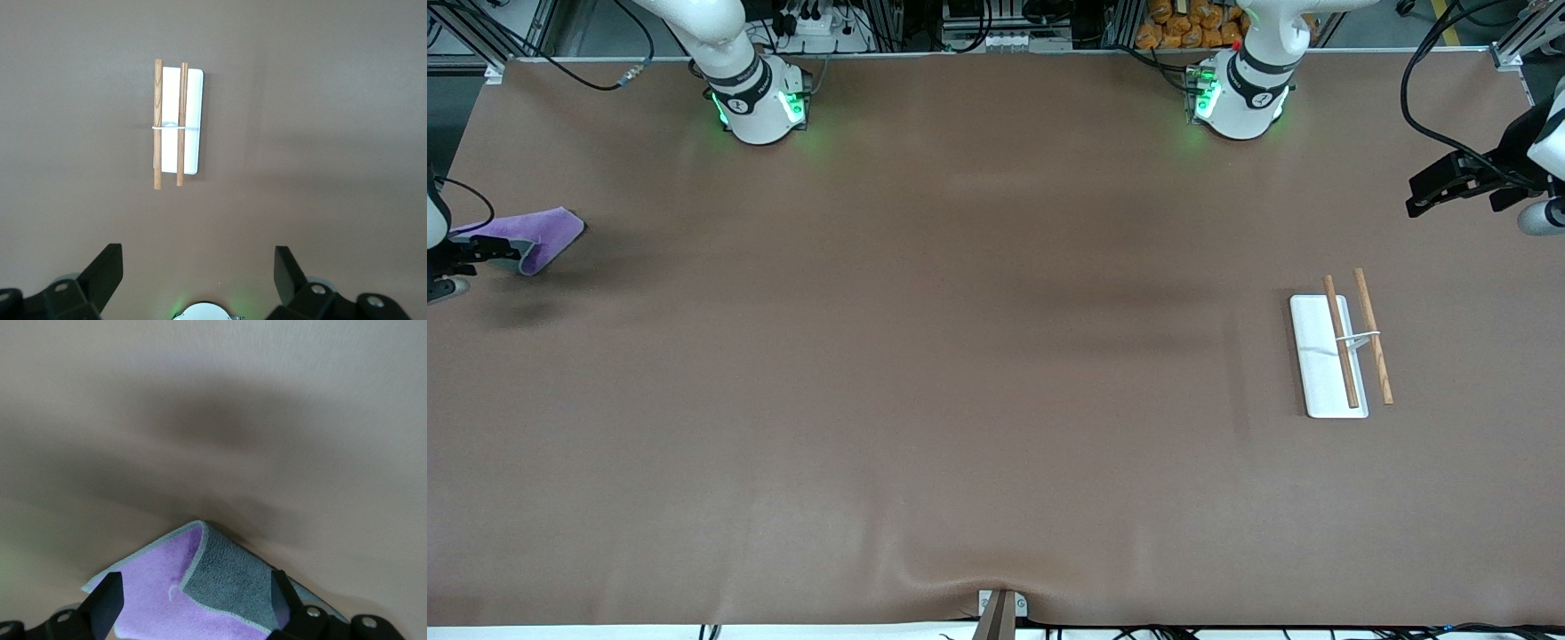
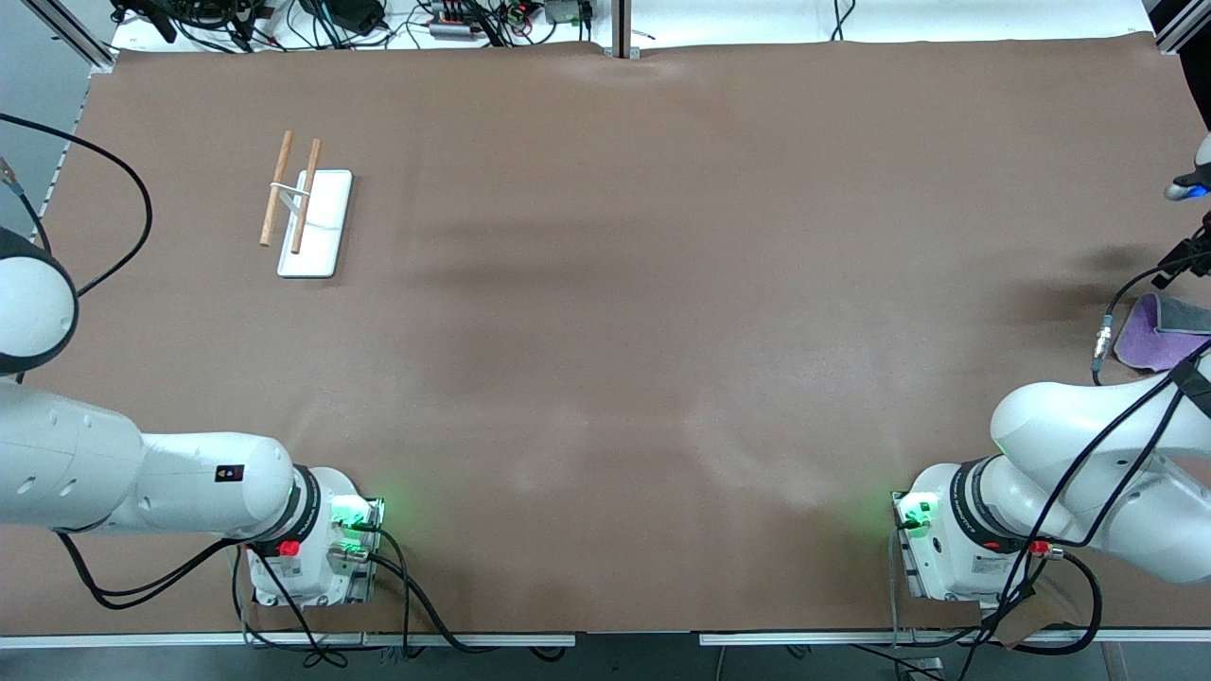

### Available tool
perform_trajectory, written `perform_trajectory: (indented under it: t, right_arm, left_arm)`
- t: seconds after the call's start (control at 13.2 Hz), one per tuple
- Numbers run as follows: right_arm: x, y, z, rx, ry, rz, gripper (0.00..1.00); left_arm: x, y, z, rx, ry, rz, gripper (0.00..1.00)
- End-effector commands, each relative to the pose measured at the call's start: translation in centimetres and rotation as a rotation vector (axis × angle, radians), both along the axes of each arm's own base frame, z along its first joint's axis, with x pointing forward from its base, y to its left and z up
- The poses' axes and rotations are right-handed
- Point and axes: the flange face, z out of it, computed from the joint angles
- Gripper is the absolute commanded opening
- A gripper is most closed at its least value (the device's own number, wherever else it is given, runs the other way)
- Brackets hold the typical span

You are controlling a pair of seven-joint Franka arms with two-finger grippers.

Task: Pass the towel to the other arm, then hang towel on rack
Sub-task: 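Lower the right gripper onto the purple towel and close on it, then lift the towel with the right gripper and carry it toward the table middle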

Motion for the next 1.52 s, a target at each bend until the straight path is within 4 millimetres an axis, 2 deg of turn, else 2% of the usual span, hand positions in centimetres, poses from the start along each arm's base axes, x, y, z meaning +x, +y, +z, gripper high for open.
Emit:
perform_trajectory:
  t: [0.0,0.08,0.3,0.46,0.53,0.91,0.99,1.14,1.22,1.37,1.44]
  right_arm:
    - [-0.4,-0.4,-1.9,0.02,-0.01,0.022,0.91]
    - [-0.5,-0.5,-2.3,0.016,-0.018,0.024,0.89]
    - [-0.6,-0.6,-2.7,0.025,-0.016,0.037,0.72]
    - [-0.6,-0.7,-2.9,0.024,-0.02,0.039,0.66]
    - [-0.9,-0.9,-3.4,0.03,-0.017,0.037,0.66]
    - [-0.9,-1.1,-3.9,0.027,-0.034,0.054,0.65]
    - [-0.8,-1.2,-4.0,0.024,-0.04,0.057,0.52]
    - [-0.9,-1.0,-4.1,0.033,-0.03,0.061,0.21]
    - [-0.9,-1.0,-4.1,0.033,-0.03,0.061,0.11]
    - [-0.7,-1.1,-3.8,0.027,-0.033,0.058,0.0]
    - [-0.5,-1.0,-3.8,0.028,-0.034,0.055,0.0]
  left_arm:
    - [-0.1,0.2,0.0,0.023,0.007,-0.003,1.0]
    - [-0.1,0.2,0.0,0.023,0.005,-0.003,1.0]
    - [-0.1,0.2,-0.1,0.023,0.007,-0.001,1.0]
    - [-0.1,0.2,-0.3,0.023,0.012,-0.001,1.0]
    - [-0.1,0.3,-0.3,0.023,0.012,0.0,1.0]
    - [-0.1,0.7,-0.6,0.023,0.018,0.008,1.0]
    - [-0.1,0.7,-0.6,0.023,0.018,0.006,1.0]
    - [-0.1,0.7,-0.6,0.023,0.018,0.008,1.0]
    - [0.0,0.6,-0.6,0.023,0.019,0.006,1.0]
    - [0.1,0.7,-0.9,0.023,0.024,0.008,1.0]
    - [0.1,0.7,-0.9,0.023,0.024,0.008,1.0]
